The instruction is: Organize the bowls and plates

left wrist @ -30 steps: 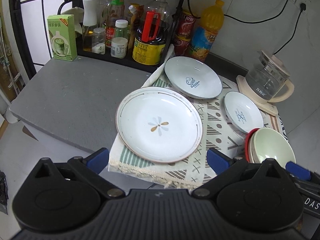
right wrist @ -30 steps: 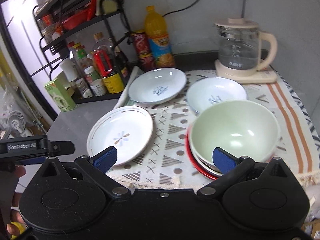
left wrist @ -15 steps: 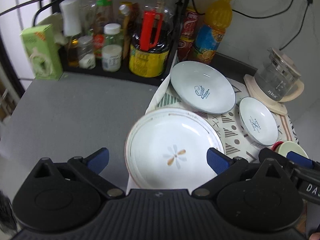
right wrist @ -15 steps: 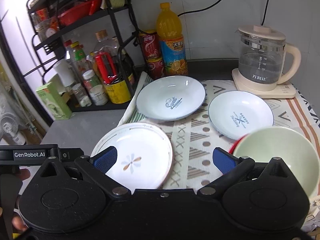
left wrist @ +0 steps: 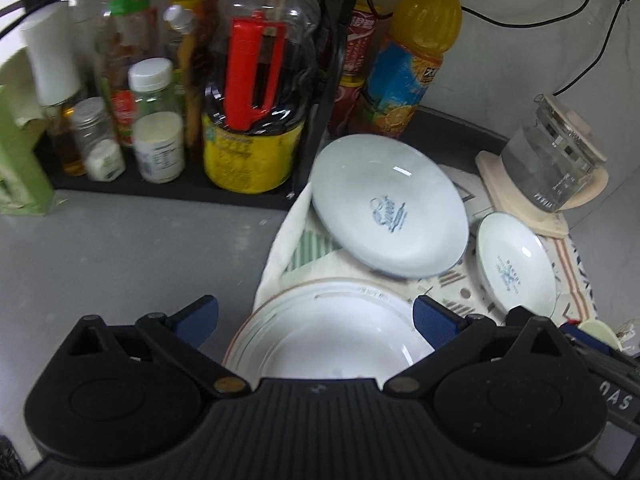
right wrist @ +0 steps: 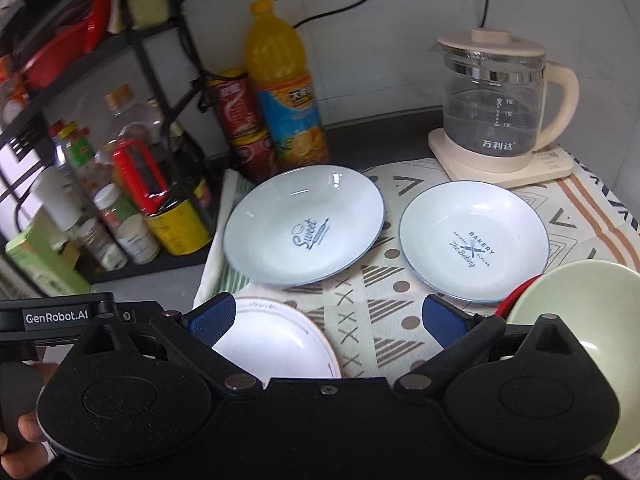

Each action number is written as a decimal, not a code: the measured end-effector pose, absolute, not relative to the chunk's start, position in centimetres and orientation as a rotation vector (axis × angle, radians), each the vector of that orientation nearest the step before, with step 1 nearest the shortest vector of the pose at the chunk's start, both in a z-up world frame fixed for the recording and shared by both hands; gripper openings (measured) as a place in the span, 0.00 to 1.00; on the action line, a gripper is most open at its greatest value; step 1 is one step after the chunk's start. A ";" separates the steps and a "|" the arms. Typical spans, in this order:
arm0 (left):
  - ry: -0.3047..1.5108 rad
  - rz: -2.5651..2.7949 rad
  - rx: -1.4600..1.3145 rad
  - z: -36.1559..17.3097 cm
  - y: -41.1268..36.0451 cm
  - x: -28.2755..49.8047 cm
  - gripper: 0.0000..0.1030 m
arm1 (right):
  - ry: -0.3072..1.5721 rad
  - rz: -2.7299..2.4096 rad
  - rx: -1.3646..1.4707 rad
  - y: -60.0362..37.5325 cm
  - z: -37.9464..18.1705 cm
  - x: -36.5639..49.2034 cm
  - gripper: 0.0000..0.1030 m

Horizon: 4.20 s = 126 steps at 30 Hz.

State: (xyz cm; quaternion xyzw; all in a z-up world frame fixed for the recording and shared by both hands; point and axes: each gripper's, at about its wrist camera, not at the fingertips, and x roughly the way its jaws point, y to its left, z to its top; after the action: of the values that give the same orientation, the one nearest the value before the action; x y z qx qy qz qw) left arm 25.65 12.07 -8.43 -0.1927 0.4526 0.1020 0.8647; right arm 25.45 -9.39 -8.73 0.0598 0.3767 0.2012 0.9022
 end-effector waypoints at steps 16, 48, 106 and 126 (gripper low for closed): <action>0.978 0.100 -0.491 -13.1 13.8 32.9 0.88 | 0.844 0.366 0.306 -7.3 -12.6 30.5 0.65; 1.020 0.160 -0.526 -19.1 13.1 37.5 0.20 | 1.008 0.299 0.473 -6.3 -19.6 37.7 0.23; 0.858 0.354 -0.627 -12.6 4.9 15.5 0.15 | 0.910 0.561 0.266 -13.5 -14.8 22.0 0.14; 0.928 0.415 -0.718 -14.7 5.3 14.2 0.16 | 0.952 0.583 0.176 -12.6 -15.6 21.6 0.14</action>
State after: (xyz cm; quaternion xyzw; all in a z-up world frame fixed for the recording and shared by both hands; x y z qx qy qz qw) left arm 14.21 5.35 -14.74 -0.3363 0.4346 0.1943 0.8126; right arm 21.63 -12.65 -15.56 0.0833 0.4510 0.2763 0.8446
